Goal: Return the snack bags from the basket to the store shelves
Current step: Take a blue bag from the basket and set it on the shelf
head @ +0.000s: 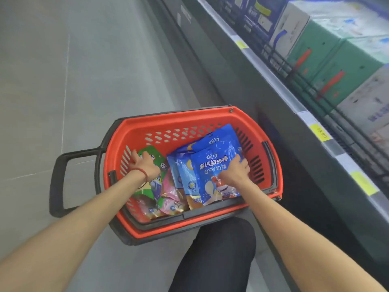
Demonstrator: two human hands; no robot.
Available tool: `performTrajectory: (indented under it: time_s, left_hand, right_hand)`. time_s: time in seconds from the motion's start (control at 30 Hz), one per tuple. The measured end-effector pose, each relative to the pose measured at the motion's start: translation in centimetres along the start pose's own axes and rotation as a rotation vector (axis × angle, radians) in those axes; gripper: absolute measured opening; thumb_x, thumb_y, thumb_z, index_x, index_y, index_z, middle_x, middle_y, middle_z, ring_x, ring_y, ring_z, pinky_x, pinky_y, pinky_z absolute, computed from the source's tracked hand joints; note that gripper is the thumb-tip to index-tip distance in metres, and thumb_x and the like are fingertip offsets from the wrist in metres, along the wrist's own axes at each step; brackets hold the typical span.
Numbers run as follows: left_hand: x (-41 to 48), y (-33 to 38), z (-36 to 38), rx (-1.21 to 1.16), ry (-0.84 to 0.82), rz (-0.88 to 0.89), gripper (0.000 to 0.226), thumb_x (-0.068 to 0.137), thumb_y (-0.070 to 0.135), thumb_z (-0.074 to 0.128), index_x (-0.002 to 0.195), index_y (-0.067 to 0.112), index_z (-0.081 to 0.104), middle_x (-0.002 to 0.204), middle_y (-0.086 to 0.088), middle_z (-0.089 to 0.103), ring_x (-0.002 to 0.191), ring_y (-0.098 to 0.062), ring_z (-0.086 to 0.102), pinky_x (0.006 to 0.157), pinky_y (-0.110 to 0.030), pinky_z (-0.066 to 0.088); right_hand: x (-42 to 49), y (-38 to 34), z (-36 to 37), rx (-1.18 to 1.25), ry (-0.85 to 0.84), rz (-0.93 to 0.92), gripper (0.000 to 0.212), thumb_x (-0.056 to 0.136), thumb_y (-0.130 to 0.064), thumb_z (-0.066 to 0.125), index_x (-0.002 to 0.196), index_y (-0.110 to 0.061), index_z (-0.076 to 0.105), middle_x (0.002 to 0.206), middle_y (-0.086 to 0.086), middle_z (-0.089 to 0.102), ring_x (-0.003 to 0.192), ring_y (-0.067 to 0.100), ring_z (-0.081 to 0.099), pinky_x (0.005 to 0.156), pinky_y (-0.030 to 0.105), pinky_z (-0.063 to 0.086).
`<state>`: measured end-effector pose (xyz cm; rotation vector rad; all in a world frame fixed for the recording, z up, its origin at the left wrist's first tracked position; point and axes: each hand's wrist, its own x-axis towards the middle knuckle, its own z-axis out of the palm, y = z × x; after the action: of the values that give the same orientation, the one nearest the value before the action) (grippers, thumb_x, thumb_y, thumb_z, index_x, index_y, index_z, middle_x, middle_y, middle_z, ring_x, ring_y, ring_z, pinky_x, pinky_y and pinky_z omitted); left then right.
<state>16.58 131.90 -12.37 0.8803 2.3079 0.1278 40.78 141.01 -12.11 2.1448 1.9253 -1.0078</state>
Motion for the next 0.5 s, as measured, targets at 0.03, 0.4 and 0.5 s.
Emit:
performTrajectory:
  time_s: [0.03,0.4,0.5]
  left_hand:
    - [0.2,-0.3,0.2,-0.013,0.002,-0.007,0.081,0.086,0.016,0.065,0.151,0.009,0.017,0.160,-0.010,-0.010,0.139,-0.043,0.030,0.114,-0.044,0.035]
    - [0.0,-1.0,0.9,-0.079,-0.123,0.100,0.070,0.077,0.011,0.075,0.137,0.027,0.044,0.127,-0.016,0.048,0.093,-0.029,0.057,0.071,-0.030,0.046]
    - [-0.3,-1.2,1.3,-0.006,-0.187,0.075,0.060,0.074,0.014,0.079,0.128,0.027,0.055,0.141,-0.017,0.032,0.116,-0.034,0.052,0.098,-0.034,0.047]
  right_hand:
    - [0.3,0.1,-0.1,-0.005,-0.029,0.047,0.106,0.088,-0.024,0.075,0.159,-0.004,-0.002,0.164,0.022,-0.001,0.151,0.042,0.007,0.120,0.051,0.022]
    - [2.1,0.5,1.5,-0.127,-0.041,0.137,0.132,0.075,-0.051,0.085,0.157,-0.006,-0.008,0.164,0.016,-0.004,0.151,0.037,0.005,0.121,0.056,0.023]
    - [1.9,0.3,1.6,-0.179,-0.038,0.113,0.126,0.079,-0.051,0.082,0.157,-0.003,-0.004,0.164,0.018,-0.003,0.150,0.039,0.009,0.117,0.051,0.029]
